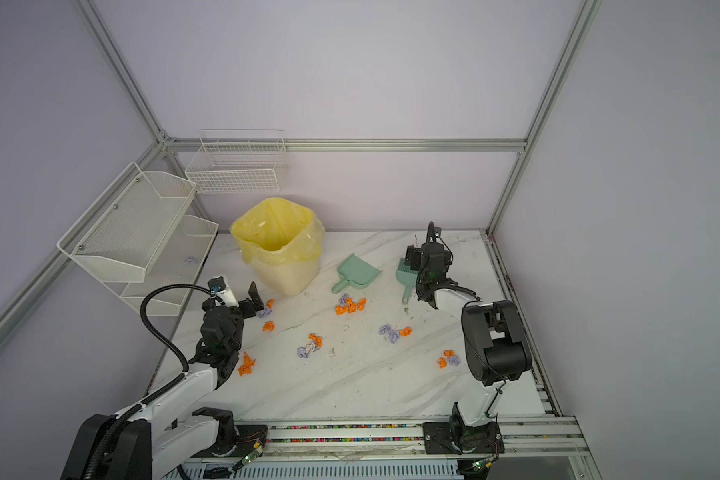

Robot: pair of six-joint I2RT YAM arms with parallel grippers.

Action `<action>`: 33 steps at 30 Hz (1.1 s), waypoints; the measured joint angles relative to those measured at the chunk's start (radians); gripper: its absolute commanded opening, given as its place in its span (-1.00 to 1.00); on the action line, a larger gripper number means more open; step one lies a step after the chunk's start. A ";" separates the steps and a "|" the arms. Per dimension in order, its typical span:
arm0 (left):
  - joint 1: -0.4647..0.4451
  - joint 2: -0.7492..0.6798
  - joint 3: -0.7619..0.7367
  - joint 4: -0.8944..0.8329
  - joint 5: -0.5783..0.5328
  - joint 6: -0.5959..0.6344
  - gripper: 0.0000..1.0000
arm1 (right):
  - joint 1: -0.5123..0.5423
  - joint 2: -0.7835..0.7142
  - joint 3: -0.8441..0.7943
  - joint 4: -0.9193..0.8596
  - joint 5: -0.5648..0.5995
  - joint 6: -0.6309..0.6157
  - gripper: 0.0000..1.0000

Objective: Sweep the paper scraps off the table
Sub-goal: 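Move the right gripper down over the mint-green brush handle while the left arm reaches forward, then close the right gripper on the brush handle while the left gripper approaches the dustpan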

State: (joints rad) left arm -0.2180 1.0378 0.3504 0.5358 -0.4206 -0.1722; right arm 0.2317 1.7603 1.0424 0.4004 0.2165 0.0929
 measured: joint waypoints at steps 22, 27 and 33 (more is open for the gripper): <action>-0.537 0.213 0.399 -0.474 0.095 -0.212 0.99 | 0.035 0.195 0.101 -0.368 -0.143 0.166 0.08; -0.549 0.271 0.456 -0.513 0.112 -0.214 0.99 | 0.040 0.138 0.045 -0.394 -0.134 0.183 0.19; -0.550 0.312 0.489 -0.520 0.125 -0.214 0.99 | 0.043 0.082 0.021 -0.451 -0.126 0.192 0.23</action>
State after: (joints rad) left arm -0.7681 1.3499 0.8391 0.0158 -0.2958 -0.3859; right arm 0.2745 1.8427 1.0630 -0.0505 0.0910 0.2852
